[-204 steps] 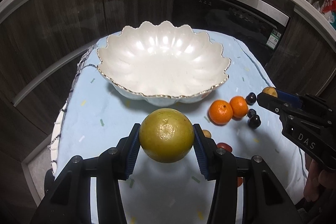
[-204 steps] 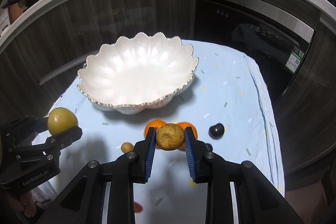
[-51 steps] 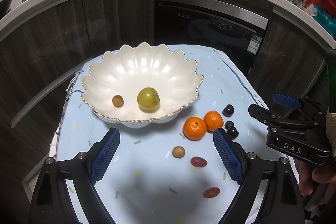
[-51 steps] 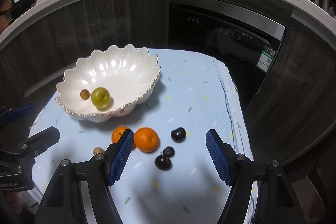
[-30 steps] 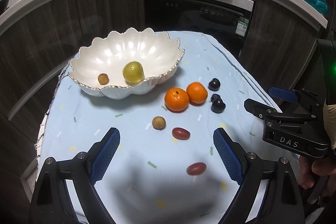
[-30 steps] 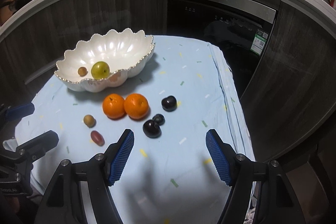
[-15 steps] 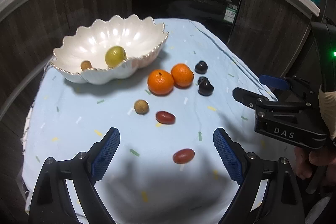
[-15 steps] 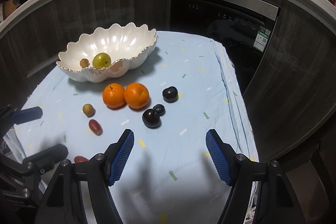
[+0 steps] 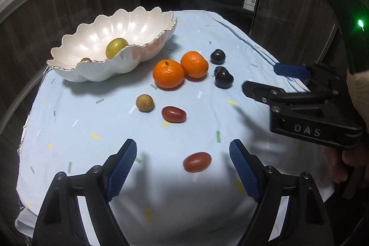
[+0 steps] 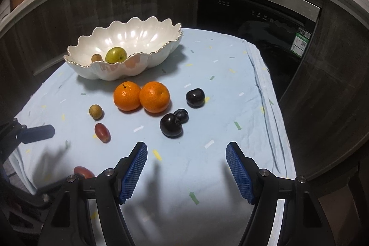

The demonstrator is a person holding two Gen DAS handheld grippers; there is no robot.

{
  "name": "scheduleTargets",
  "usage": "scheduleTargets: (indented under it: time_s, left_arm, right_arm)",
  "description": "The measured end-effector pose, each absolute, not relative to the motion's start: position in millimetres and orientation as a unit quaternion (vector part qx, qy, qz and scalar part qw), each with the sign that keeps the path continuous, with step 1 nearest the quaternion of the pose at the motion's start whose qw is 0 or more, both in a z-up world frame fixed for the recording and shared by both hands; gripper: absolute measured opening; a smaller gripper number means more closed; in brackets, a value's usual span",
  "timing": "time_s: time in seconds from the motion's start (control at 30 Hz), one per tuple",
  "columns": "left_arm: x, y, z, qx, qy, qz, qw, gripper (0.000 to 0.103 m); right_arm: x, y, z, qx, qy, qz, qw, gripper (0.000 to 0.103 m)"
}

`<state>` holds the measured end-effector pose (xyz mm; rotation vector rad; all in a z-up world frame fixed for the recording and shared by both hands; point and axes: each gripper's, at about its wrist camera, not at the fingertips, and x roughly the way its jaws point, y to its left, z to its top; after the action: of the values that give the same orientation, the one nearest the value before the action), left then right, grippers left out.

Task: Organize fruits
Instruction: 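Grasp the red date with the left tool while the right tool grasps a dark plum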

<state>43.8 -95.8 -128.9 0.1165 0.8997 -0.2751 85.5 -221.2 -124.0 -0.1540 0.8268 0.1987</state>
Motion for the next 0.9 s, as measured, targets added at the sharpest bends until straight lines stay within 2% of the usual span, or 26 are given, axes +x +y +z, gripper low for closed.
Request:
scheduleTargets:
  time_s: [0.3,0.7,0.9]
  left_arm:
    - [45,-102,-139,0.039,0.435,-0.092,0.895,0.08]
    - [43,-109,-147,0.036,0.428,-0.081,0.899,0.07]
    - [46,-108,-157,0.026,0.449,-0.085,0.889,0.057]
  right_arm:
    - [99,-223,-131,-0.094,0.392,0.128,0.906,0.072]
    - [117,-217,-141,-0.11,0.378,0.178,0.902,0.072]
    - [122,-212,-145,-0.111,0.378,0.188,0.9,0.072]
